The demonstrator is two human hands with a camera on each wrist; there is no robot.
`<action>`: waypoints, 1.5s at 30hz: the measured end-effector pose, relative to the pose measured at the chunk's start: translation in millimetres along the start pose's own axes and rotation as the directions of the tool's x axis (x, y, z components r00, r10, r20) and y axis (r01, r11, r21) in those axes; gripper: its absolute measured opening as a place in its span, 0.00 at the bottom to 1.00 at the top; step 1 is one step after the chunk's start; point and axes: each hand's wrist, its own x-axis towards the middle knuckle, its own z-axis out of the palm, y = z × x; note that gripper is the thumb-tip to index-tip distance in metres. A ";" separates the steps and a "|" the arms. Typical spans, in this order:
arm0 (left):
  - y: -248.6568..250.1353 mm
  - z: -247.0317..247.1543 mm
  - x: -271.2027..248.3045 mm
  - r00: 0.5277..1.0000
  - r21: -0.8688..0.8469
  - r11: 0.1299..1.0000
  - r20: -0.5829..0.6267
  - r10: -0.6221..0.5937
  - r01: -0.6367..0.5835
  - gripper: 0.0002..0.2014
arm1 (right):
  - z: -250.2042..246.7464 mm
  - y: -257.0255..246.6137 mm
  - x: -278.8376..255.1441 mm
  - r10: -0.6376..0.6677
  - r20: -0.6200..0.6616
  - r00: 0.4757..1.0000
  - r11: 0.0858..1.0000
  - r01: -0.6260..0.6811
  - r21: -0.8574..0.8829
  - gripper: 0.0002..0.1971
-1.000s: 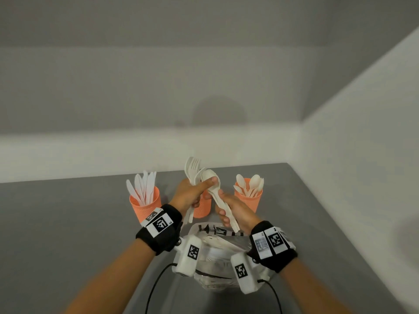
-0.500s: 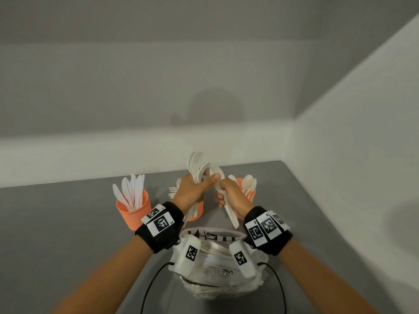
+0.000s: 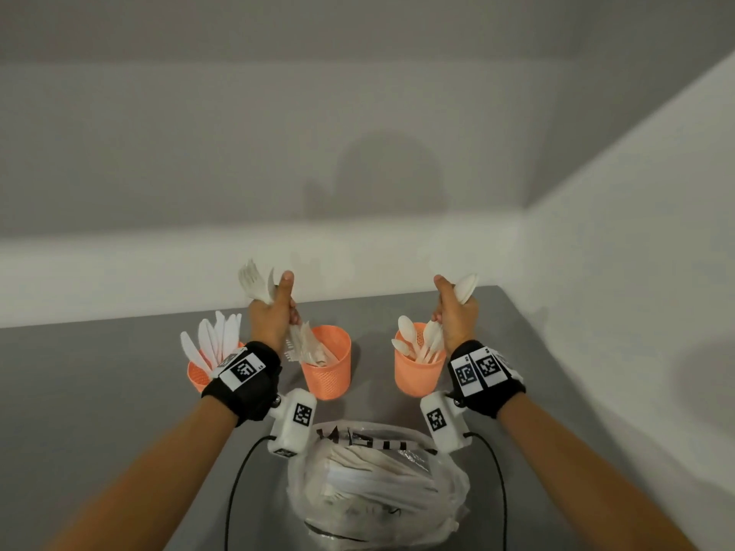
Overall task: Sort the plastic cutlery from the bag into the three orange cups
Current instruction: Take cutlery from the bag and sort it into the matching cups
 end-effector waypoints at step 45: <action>-16.1 27.1 -14.6 0.752 0.435 0.693 0.615 0.238 -0.575 0.22 | 14.3 28.2 -46.5 0.005 0.753 0.658 0.626 0.586 -0.515 0.08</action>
